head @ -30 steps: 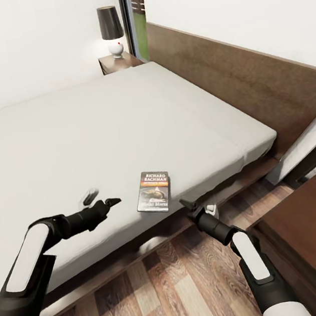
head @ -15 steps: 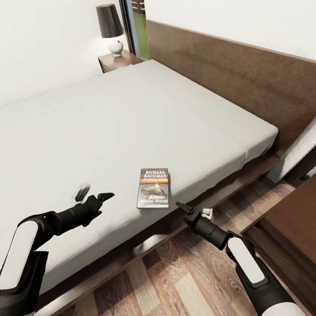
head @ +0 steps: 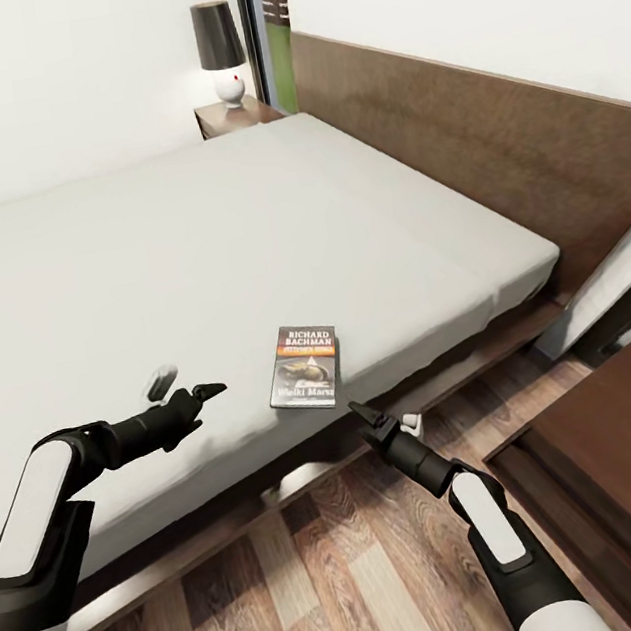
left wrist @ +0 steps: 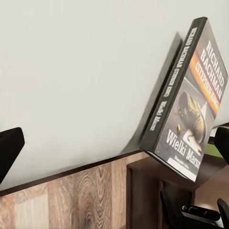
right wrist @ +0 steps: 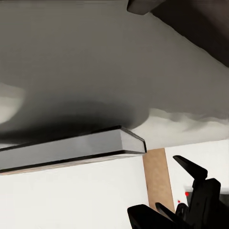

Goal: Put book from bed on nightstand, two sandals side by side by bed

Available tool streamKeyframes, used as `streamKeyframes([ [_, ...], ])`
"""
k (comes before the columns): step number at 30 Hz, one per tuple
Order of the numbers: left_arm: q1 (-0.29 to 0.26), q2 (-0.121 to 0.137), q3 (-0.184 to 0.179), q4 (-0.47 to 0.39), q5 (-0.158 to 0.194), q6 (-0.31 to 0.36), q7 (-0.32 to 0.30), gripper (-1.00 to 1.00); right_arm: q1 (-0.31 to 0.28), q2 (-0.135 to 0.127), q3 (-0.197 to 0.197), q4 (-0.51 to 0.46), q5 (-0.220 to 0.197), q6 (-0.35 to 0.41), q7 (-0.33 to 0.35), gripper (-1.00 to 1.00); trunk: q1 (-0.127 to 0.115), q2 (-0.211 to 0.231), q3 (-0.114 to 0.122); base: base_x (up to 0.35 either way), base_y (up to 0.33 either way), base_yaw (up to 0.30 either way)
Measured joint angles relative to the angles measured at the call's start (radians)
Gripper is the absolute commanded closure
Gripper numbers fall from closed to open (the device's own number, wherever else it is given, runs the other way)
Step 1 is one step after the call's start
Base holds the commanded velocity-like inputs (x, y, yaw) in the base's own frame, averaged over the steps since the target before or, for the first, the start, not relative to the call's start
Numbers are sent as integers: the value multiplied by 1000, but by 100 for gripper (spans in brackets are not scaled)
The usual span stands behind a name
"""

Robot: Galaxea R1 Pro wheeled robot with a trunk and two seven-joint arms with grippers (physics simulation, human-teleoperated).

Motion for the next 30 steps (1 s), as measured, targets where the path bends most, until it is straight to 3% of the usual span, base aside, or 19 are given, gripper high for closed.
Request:
streamKeyframes([
  [9, 9, 3, 4, 0, 0, 1, -3, -100, -5, 0, 2, 0, -1, -1, 1, -100, 0, 0, 0, 0, 0, 0],
  [17, 53, 8, 11, 1, -5, 3, -5, -100, -11, -1, 2, -1, 0, -1, 8, -100, 0, 0, 0, 91, 76, 0],
  [30, 64, 8, 13, 1, -7, 3, -5, -100, -12, -1, 2, -2, 0, 0, 10, -100, 0, 0, 0, 36, 31, 0],
])
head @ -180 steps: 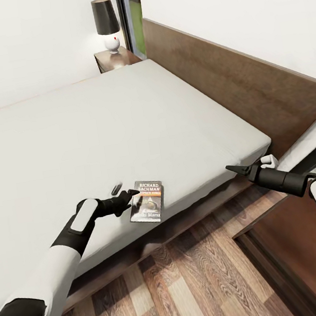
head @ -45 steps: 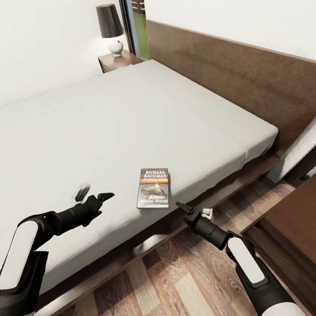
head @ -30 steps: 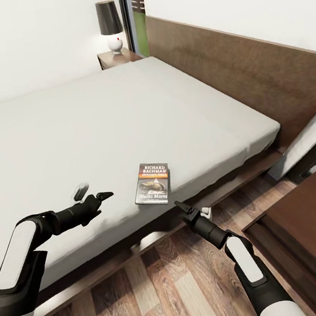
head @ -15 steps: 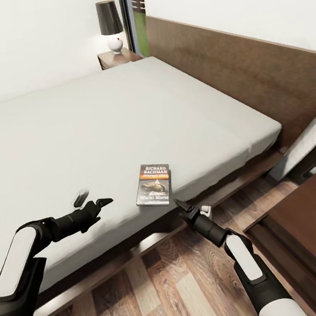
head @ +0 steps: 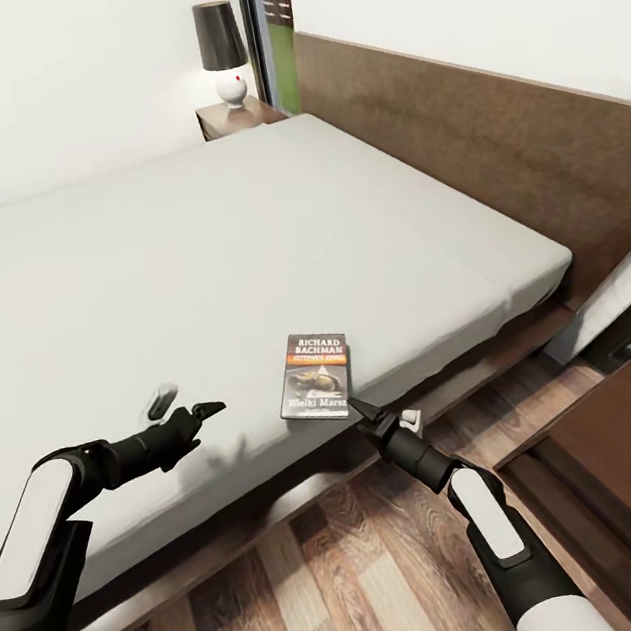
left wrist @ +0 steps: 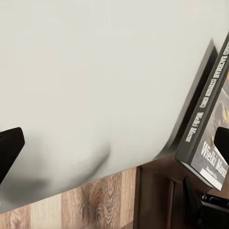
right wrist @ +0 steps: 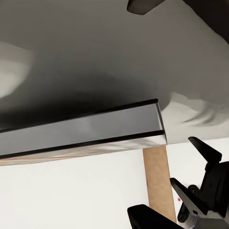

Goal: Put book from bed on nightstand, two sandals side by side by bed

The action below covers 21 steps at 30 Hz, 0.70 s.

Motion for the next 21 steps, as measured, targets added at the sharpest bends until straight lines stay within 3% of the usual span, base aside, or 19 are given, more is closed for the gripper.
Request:
streamKeyframes([
  [21, 1, 3, 5, 0, -4, -2, 1, -100, 0, 0, 12, -1, 0, 5, 4, -100, 0, 0, 0, 1, 1, 0],
])
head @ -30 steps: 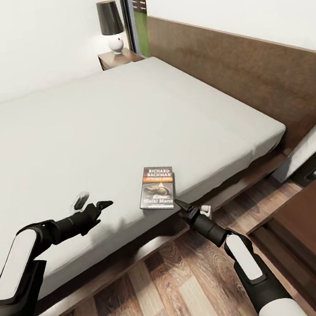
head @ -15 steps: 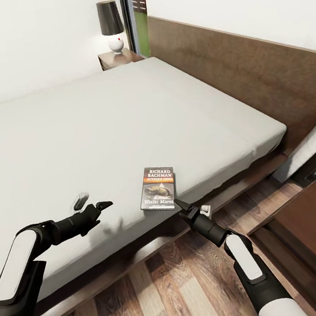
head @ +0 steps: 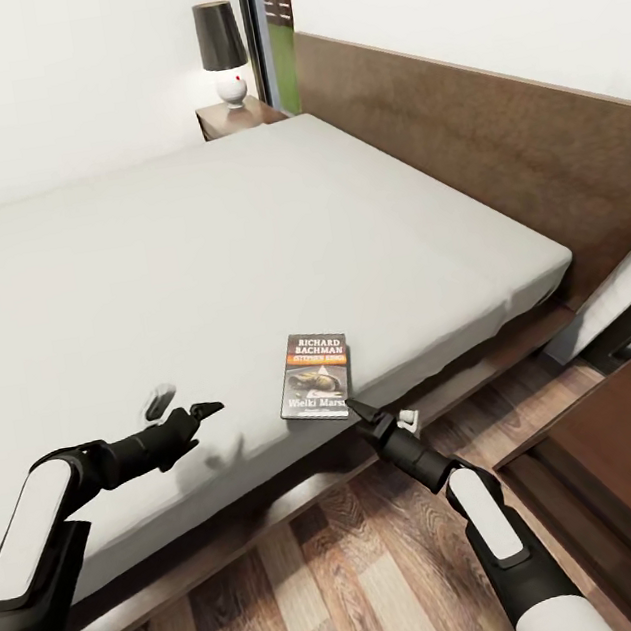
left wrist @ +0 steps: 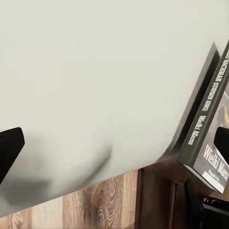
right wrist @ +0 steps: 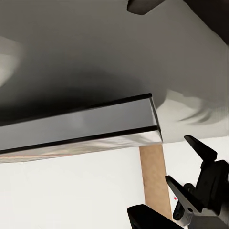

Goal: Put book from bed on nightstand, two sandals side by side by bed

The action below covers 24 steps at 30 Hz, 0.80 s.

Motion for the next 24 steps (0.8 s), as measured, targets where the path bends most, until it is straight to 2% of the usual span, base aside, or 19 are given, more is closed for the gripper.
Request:
streamKeyframes([
  [7, 3, 1, 24, 0, 2, -1, 0, -100, 0, -4, 51, -1, 1, 2, 2, -100, 0, 0, 0, 0, 0, 0],
  [24, 7, 1, 32, 0, 3, -1, 0, -100, 0, -6, 69, -2, 1, 0, 1, -100, 0, 0, 0, 0, 44, 0],
])
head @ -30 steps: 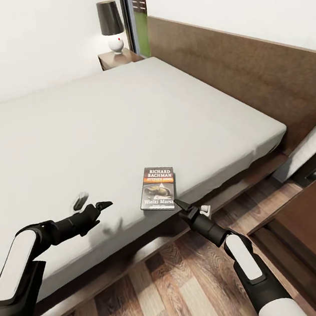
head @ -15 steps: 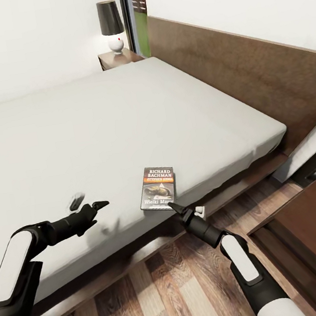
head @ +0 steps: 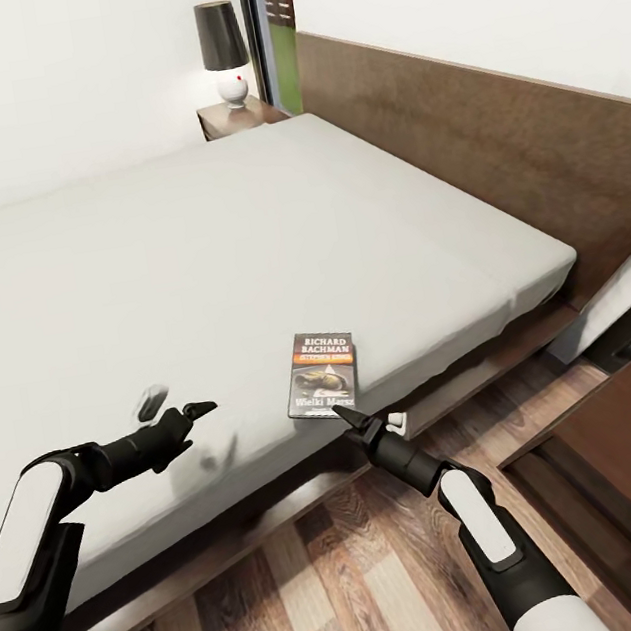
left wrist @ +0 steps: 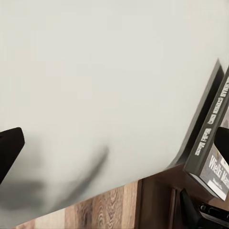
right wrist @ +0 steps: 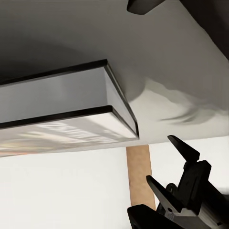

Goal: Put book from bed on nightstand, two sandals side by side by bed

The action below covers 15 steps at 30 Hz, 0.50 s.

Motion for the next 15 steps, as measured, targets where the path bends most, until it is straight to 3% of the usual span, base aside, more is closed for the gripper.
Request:
streamKeyframes([
  [15, 0, 0, 1, 1, 0, 0, 0, -100, 0, 0, 1, 0, 0, -1, 0, -100, 0, 0, 0, 1, 4, 0],
])
